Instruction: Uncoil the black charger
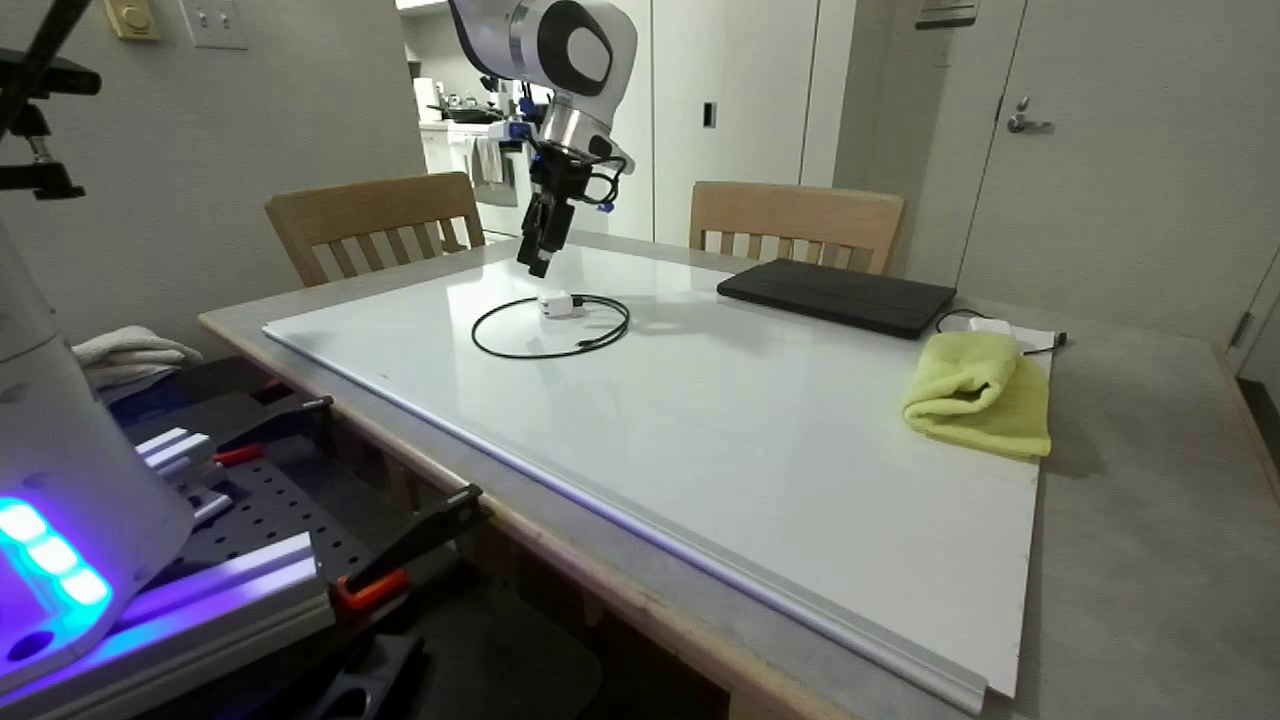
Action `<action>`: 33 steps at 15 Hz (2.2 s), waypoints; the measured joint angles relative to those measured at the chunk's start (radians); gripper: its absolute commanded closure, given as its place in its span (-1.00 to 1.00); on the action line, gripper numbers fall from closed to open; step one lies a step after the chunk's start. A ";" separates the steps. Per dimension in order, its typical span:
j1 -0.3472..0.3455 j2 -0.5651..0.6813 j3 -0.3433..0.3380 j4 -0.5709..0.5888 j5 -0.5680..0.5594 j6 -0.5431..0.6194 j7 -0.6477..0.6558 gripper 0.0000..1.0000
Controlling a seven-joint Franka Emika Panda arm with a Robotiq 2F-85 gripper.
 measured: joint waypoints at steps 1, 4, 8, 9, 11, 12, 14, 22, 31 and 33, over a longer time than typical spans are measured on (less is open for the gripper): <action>0.000 0.004 0.000 0.000 0.006 0.000 0.000 -1.00; 0.000 0.009 -0.007 -0.003 0.009 0.000 0.000 -1.00; -0.003 0.009 -0.025 -0.009 0.010 0.001 0.000 -1.00; -0.004 0.010 -0.028 -0.012 0.011 0.003 -0.001 -1.00; -0.006 0.010 -0.031 -0.024 0.022 0.017 -0.003 -1.00; -0.007 0.010 -0.031 -0.031 0.031 0.029 -0.003 -1.00; -0.007 0.011 -0.031 -0.045 0.047 0.053 -0.005 -1.00; 0.001 0.011 -0.032 -0.058 0.050 0.099 -0.028 -1.00; 0.062 0.001 -0.036 -0.189 -0.037 0.457 -0.031 -1.00; 0.063 -0.012 -0.036 -0.229 -0.042 0.514 -0.032 -1.00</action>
